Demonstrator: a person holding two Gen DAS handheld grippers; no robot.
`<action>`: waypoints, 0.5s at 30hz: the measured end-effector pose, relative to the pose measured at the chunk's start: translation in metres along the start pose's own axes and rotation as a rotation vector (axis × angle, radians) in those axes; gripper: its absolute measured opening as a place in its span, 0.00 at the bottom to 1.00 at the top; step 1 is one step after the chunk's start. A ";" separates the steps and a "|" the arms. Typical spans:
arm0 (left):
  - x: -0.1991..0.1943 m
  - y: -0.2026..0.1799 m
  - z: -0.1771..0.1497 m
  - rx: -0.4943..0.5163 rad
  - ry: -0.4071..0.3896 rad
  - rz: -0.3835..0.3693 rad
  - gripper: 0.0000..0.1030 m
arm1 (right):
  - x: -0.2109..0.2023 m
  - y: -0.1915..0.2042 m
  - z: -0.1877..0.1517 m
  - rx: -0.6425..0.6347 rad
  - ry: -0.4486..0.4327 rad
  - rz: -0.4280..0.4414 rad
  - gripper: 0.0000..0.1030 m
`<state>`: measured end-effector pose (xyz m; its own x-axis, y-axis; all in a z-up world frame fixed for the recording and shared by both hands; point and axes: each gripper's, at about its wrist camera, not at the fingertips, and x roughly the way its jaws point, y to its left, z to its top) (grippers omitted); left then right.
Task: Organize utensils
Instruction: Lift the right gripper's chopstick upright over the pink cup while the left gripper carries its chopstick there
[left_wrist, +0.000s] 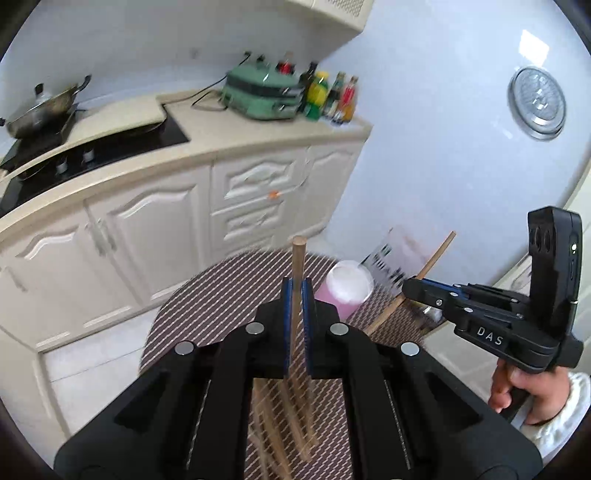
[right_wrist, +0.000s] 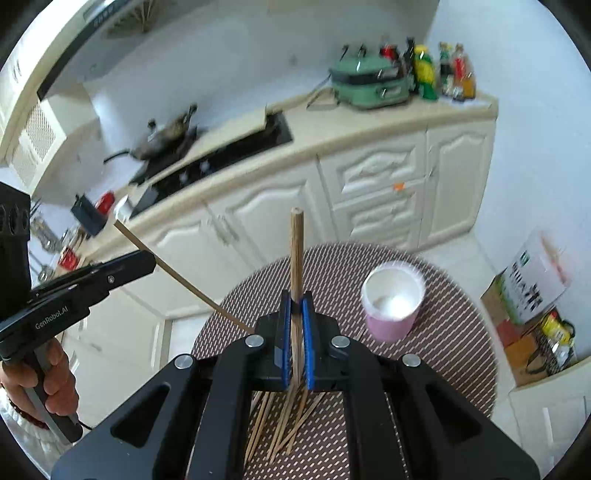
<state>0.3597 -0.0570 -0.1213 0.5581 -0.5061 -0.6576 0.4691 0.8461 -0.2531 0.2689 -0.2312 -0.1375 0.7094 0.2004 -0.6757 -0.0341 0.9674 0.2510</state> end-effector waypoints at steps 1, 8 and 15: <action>0.000 -0.004 0.007 -0.007 -0.018 -0.025 0.05 | -0.005 -0.004 0.007 0.001 -0.023 -0.012 0.05; 0.021 -0.031 0.040 -0.011 -0.085 -0.091 0.05 | -0.029 -0.035 0.039 0.023 -0.129 -0.079 0.05; 0.061 -0.057 0.060 -0.005 -0.088 -0.117 0.05 | -0.027 -0.063 0.056 0.041 -0.175 -0.134 0.05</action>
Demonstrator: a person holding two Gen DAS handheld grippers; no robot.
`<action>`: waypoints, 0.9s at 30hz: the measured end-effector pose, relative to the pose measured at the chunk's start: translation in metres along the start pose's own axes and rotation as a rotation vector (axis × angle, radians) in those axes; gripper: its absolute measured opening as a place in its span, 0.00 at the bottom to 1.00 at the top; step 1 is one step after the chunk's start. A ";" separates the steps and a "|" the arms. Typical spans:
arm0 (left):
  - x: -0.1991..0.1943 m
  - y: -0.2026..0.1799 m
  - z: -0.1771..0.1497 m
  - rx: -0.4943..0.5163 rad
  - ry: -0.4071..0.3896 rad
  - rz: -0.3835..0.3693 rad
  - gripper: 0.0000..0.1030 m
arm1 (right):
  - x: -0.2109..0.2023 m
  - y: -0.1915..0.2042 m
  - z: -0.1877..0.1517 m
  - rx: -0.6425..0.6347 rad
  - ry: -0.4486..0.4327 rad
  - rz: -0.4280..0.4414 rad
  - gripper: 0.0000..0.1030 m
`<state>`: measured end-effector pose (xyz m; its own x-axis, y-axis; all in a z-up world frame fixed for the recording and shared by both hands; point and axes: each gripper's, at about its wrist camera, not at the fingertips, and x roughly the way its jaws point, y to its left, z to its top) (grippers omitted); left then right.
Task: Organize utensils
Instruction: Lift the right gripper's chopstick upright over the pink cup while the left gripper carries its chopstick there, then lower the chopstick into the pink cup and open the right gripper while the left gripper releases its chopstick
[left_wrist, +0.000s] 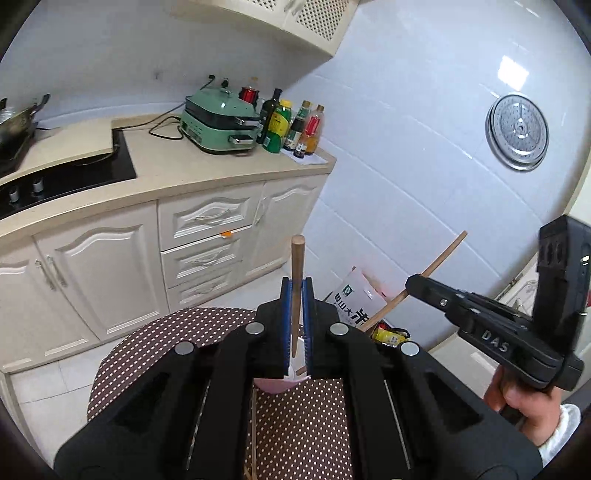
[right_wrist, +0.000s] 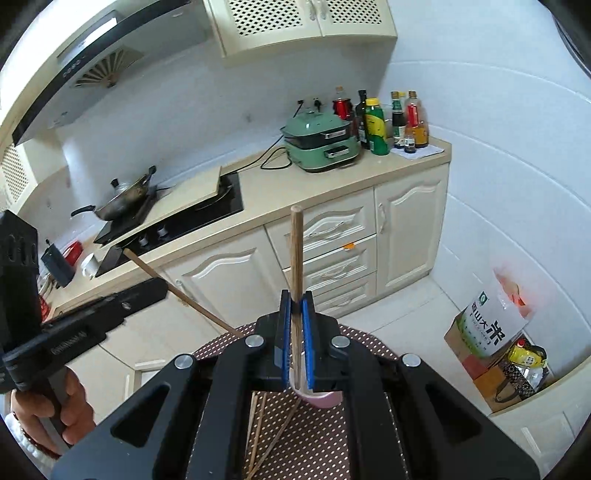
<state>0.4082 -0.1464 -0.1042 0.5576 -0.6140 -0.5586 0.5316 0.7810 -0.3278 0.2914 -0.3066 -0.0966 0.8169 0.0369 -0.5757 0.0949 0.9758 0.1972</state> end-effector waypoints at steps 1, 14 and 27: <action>0.012 -0.002 -0.001 0.006 0.017 0.002 0.05 | 0.003 -0.003 -0.001 -0.005 0.000 -0.016 0.05; 0.100 0.003 -0.047 0.022 0.223 0.053 0.05 | 0.051 -0.028 -0.036 0.034 0.140 -0.029 0.05; 0.106 0.009 -0.062 0.019 0.273 0.081 0.06 | 0.078 -0.037 -0.068 0.056 0.242 -0.036 0.05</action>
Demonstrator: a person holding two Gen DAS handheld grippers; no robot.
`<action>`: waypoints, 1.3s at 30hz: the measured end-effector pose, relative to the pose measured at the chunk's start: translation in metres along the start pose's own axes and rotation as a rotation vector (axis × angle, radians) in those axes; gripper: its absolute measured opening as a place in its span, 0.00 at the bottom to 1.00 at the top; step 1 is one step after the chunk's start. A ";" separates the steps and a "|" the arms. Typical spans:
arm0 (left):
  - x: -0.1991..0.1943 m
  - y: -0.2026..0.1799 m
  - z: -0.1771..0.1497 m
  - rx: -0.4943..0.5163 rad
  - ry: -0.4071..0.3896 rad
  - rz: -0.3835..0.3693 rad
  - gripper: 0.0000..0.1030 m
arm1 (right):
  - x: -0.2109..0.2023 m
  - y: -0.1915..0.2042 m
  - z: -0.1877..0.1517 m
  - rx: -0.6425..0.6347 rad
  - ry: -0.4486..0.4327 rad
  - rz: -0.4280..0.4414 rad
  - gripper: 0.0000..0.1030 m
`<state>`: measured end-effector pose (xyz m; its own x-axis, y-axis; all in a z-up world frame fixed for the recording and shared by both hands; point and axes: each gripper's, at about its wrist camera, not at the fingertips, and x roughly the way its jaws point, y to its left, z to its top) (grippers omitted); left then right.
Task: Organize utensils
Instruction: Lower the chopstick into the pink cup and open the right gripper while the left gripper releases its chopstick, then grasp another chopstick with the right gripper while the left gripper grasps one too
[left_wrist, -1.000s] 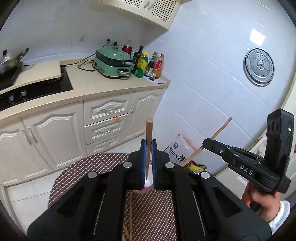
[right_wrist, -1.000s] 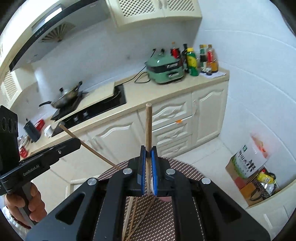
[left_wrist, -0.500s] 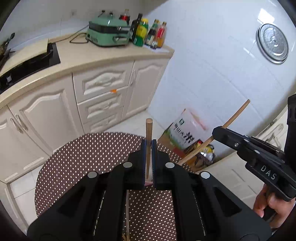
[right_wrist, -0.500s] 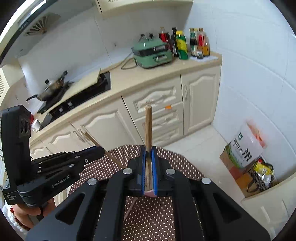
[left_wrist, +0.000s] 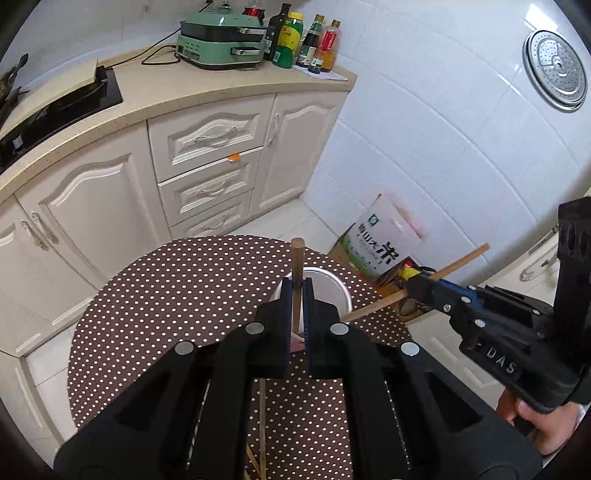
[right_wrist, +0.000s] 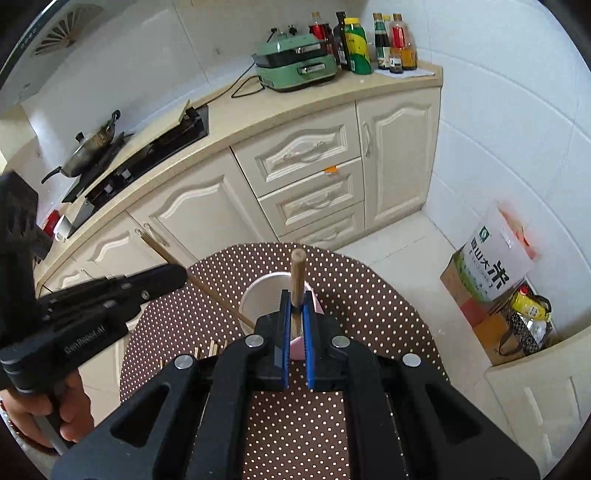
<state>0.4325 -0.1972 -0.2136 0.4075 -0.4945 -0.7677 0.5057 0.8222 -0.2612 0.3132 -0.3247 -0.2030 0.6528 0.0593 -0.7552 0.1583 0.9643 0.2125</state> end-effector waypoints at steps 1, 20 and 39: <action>0.000 0.000 0.000 0.002 0.004 0.002 0.06 | 0.000 0.000 0.000 -0.001 0.000 -0.002 0.05; -0.041 0.016 -0.022 -0.023 -0.020 0.067 0.58 | -0.026 0.013 -0.012 0.057 -0.039 0.006 0.35; -0.084 0.119 -0.100 -0.212 0.039 0.164 0.58 | -0.015 0.071 -0.070 -0.002 0.065 0.052 0.35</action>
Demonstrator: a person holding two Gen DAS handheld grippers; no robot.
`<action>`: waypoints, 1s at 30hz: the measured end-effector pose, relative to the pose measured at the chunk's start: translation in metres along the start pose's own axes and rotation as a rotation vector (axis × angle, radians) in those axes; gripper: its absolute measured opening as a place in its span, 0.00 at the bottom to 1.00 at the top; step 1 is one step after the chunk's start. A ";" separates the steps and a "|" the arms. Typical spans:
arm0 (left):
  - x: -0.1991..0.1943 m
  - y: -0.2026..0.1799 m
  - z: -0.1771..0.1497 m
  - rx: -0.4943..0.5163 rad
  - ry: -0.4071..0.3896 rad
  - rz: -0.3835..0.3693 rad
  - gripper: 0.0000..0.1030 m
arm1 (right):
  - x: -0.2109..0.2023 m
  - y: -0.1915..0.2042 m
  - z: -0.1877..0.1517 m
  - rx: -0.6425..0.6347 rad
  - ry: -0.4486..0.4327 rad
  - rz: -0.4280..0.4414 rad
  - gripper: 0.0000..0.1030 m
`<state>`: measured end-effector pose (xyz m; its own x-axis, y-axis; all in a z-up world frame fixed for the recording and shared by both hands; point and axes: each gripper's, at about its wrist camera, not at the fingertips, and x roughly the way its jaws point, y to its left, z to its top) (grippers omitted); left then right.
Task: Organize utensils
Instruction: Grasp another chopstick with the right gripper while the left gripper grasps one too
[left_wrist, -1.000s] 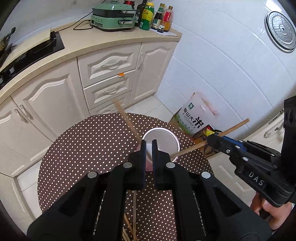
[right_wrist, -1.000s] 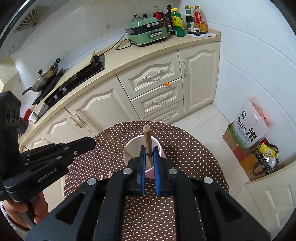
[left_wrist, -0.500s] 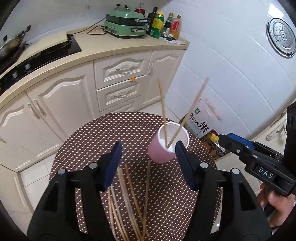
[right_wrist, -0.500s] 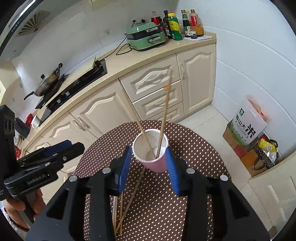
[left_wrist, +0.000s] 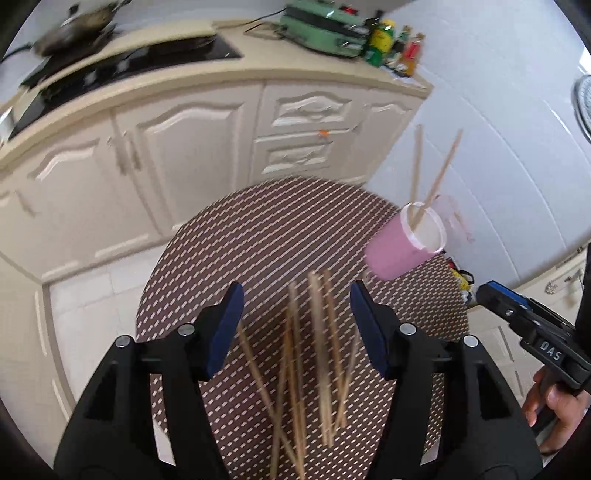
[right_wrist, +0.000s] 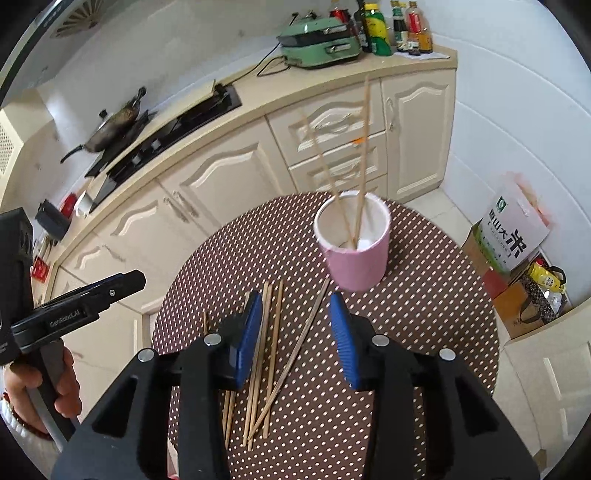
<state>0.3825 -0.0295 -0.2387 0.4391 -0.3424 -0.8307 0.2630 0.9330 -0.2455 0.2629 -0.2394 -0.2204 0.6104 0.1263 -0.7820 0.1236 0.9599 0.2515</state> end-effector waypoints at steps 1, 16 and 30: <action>0.003 0.008 -0.004 -0.015 0.014 0.010 0.58 | 0.004 0.003 -0.003 -0.007 0.012 0.001 0.35; 0.081 0.048 -0.053 -0.092 0.226 0.094 0.58 | 0.080 0.006 -0.029 -0.014 0.199 0.001 0.35; 0.137 0.057 -0.050 -0.119 0.313 0.123 0.46 | 0.149 0.004 -0.019 -0.061 0.301 -0.085 0.35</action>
<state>0.4145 -0.0177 -0.3916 0.1715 -0.1938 -0.9659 0.1143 0.9778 -0.1759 0.3395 -0.2125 -0.3465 0.3396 0.1042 -0.9348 0.1117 0.9823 0.1501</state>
